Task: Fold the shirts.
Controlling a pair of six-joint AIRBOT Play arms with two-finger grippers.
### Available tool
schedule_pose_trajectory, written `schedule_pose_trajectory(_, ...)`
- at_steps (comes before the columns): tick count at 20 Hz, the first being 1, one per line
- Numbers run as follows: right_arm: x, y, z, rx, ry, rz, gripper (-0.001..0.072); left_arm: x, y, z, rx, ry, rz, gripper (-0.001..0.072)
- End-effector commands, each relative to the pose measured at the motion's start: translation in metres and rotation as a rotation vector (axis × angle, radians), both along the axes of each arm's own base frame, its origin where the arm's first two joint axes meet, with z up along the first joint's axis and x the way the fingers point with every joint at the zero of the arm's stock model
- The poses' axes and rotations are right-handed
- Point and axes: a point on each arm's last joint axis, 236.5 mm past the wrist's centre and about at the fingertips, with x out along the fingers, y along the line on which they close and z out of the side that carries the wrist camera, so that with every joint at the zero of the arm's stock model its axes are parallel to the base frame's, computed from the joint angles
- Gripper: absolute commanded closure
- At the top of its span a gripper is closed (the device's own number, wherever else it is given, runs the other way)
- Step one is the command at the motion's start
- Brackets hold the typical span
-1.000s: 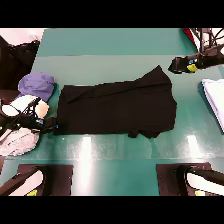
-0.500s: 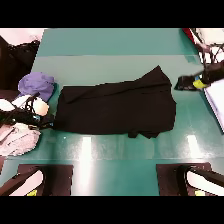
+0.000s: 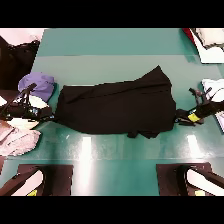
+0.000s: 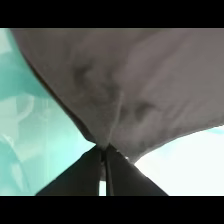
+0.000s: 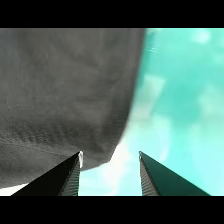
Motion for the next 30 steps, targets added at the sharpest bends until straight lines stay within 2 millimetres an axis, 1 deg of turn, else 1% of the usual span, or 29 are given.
schedule_pose_trajectory(1, -0.008, 0.021, -0.02, 0.097, 0.04, -0.053, 0.03, 0.003, -0.005, 0.005, -0.027, -0.019, -0.004, 0.0682)
schedule_pose_trajectory(4, -0.005, 0.025, -0.019, 0.116, 0.034, -0.06, 0.0301, 0.003, -0.006, 0.005, -0.027, -0.018, -0.006, 0.0682)
schedule_pose_trajectory(5, -0.004, 0.027, -0.017, 0.117, 0.026, -0.055, 0.033, 0.003, -0.006, 0.005, -0.028, -0.018, -0.006, 0.0682)
schedule_pose_trajectory(7, -0.002, 0.03, -0.012, 0.111, -0.017, 0.006, 0.069, 0.003, -0.006, 0.005, -0.027, -0.02, -0.005, 0.0682)
schedule_pose_trajectory(8, 0.002, 0.031, -0.008, 0.104, -0.05, 0.021, 0.0691, 0.006, -0.005, 0.006, -0.024, -0.028, -0.001, 0.0682)
schedule_pose_trajectory(9, 0.009, 0.03, 0.0, 0.094, -0.09, 0.019, 0.0691, 0.011, -0.003, 0.013, -0.02, -0.048, 0.0, 0.0683)
schedule_pose_trajectory(10, 0.023, 0.028, 0.016, 0.083, -0.161, 0.016, 0.0692, 0.022, -0.001, 0.028, -0.011, -0.089, -0.002, 0.0683)
schedule_pose_trajectory(11, 0.042, 0.028, 0.041, 0.082, -0.252, 0.007, 0.0692, 0.035, 0.001, 0.05, -0.003, -0.143, 0.0, 0.0682)
schedule_pose_trajectory(12, 0.065, 0.025, 0.077, 0.077, -0.379, -0.011, 0.0692, 0.05, 0.002, 0.082, 0.003, -0.22, -0.005, 0.0683)
schedule_pose_trajectory(13, 0.088, 0.021, 0.119, 0.068, -0.517, -0.03, 0.0693, 0.064, 0.002, 0.118, 0.004, -0.302, -0.009, 0.0682)
schedule_pose_trajectory(14, 0.109, 0.015, 0.174, 0.049, -0.685, -0.053, 0.0694, 0.076, 0.002, 0.161, 0.01, -0.397, -0.012, 0.0683)
schedule_pose_trajectory(15, 0.122, 0.011, 0.228, 0.03, -0.843, -0.065, 0.0694, 0.084, 0.0, 0.205, 0.017, -0.5, -0.019, 0.0683)
schedule_pose_trajectory(16, 0.129, 0.006, 0.29, -0.01, -1.013, -0.072, 0.0695, 0.089, -0.003, 0.255, 0.025, -0.62, -0.027, 0.0682)
schedule_pose_trajectory(17, 0.127, 0.003, 0.346, -0.042, -1.155, -0.074, 0.0695, 0.088, -0.005, 0.301, 0.034, -0.726, -0.029, 0.0682)
schedule_pose_trajectory(18, 0.117, 0.004, 0.401, -0.069, -1.289, -0.07, 0.0695, 0.082, -0.009, 0.349, 0.042, -0.838, -0.03, 0.0682)
schedule_pose_trajectory(19, 0.104, 0.007, 0.444, -0.09, -1.389, -0.06, 0.0695, 0.071, -0.013, 0.391, 0.063, -0.944, -0.041, 0.0682)
schedule_pose_trajectory(20, 0.087, 0.011, 0.485, -0.11, -1.483, -0.045, 0.0695, 0.056, -0.019, 0.433, 0.081, -1.052, -0.051, 0.0682)
schedule_pose_trajectory(21, 0.069, 0.016, 0.517, -0.13, -1.561, -0.028, 0.0695, 0.037, -0.024, 0.471, 0.093, -1.148, -0.05, 0.0682)
schedule_pose_trajectory(22, 0.049, 0.021, 0.546, -0.148, -1.636, -0.013, 0.0695, 0.018, -0.029, 0.501, 0.114, -1.236, -0.058, 0.0682)
schedule_pose_trajectory(23, 0.03, 0.025, 0.569, -0.165, -1.699, -0.003, 0.0695, -0.003, -0.035, 0.528, 0.13, -1.319, -0.066, 0.0682)
schedule_pose_trajectory(24, 0.01, 0.027, 0.588, -0.202, -1.754, 0.001, 0.0695, -0.024, -0.04, 0.549, 0.134, -1.39, -0.059, 0.0682)
schedule_pose_trajectory(25, -0.006, 0.024, 0.601, -0.257, -1.79, 0.001, 0.0695, -0.043, -0.043, 0.563, 0.134, -1.447, -0.045, 0.0682)
schedule_pose_trajectory(27, -0.038, 0.014, 0.622, -0.387, -1.835, -0.011, 0.0695, -0.077, -0.05, 0.58, 0.146, -1.526, -0.039, 0.0682)
schedule_pose_trajectory(28, -0.05, 0.006, 0.627, -0.447, -1.831, -0.033, 0.0695, -0.09, -0.053, 0.586, 0.149, -1.556, -0.039, 0.0682)
schedule_pose_trajectory(30, -0.065, -0.015, 0.629, -0.547, -1.781, -0.091, 0.0696, -0.105, -0.057, 0.592, 0.152, -1.586, -0.042, 0.0682)
